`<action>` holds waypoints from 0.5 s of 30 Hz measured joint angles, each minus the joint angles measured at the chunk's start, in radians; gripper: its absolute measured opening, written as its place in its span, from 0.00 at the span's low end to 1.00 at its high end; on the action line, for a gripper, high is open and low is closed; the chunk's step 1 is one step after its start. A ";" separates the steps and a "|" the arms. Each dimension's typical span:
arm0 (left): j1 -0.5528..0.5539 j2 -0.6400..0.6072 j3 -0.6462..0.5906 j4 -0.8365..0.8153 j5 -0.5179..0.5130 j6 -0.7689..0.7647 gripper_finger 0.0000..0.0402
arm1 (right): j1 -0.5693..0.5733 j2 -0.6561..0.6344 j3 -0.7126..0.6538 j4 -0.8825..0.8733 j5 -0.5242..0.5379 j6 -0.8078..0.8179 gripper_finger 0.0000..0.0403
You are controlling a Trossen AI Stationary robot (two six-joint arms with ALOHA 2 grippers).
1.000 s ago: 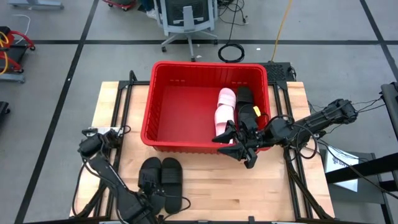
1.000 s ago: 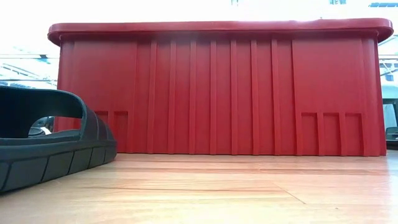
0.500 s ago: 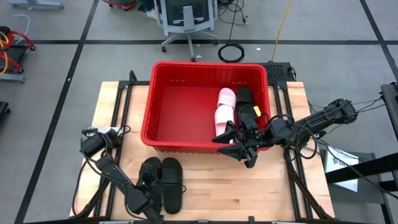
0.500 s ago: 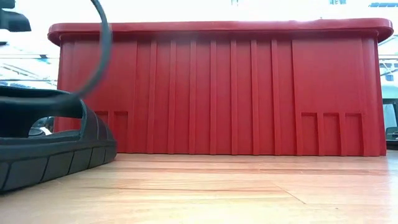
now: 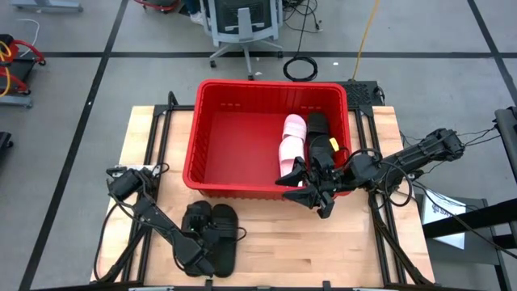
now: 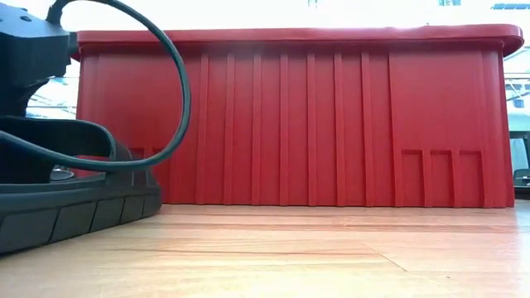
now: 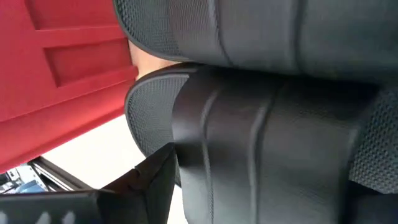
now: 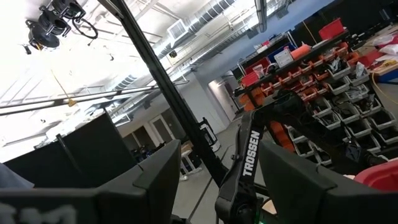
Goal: Pick and place slides into bin
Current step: Put the black slide into the red bin
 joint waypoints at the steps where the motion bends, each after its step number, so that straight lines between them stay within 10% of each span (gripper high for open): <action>1: 0.000 0.000 0.000 0.000 0.000 0.000 0.53 | 0.000 0.000 0.000 0.000 0.000 0.000 0.51; 15: -0.007 0.000 0.001 -0.005 0.067 -0.029 0.02 | 0.000 0.000 0.000 0.000 0.001 -0.001 0.51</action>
